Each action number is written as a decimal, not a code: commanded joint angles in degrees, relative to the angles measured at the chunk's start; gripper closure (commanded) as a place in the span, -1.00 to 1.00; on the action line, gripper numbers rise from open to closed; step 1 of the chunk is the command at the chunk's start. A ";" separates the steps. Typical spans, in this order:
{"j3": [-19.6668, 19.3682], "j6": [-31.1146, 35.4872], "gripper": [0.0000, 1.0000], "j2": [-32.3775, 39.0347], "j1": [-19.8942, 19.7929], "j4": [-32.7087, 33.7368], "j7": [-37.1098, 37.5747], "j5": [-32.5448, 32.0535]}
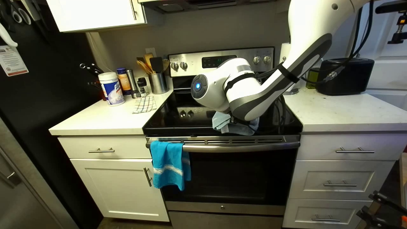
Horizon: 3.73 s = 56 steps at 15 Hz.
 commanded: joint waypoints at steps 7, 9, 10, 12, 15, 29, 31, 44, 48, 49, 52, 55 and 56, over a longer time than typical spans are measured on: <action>0.46 5.99 0.98 -8.43 -1.31 -5.80 0.91 3.42; 0.28 7.13 0.98 -10.24 -1.30 -6.57 0.79 4.00; 0.21 7.54 0.98 -10.87 -1.29 -6.85 0.66 4.08; 0.21 7.80 0.85 -11.85 -1.25 -7.26 0.45 4.27; 0.21 8.21 0.99 -12.53 -1.30 -7.79 0.34 4.48; 1.46 9.60 -0.96 -10.98 -0.38 -10.80 -2.01 5.52; 1.64 9.08 -1.00 -10.27 -0.10 -11.31 -2.06 5.33; -0.10 4.09 -1.00 -1.85 2.17 -9.39 -1.63 3.54; -0.50 1.06 -1.00 -0.52 2.62 -8.41 -2.76 2.28; -0.50 0.38 -1.00 -0.07 2.65 -8.02 -3.15 1.92; -0.32 0.65 -1.00 1.20 2.34 -6.85 -2.96 0.42; -0.49 1.39 -1.00 3.25 2.18 -4.58 -1.59 0.23; -0.53 1.35 -1.00 3.91 2.25 -3.83 -1.50 0.32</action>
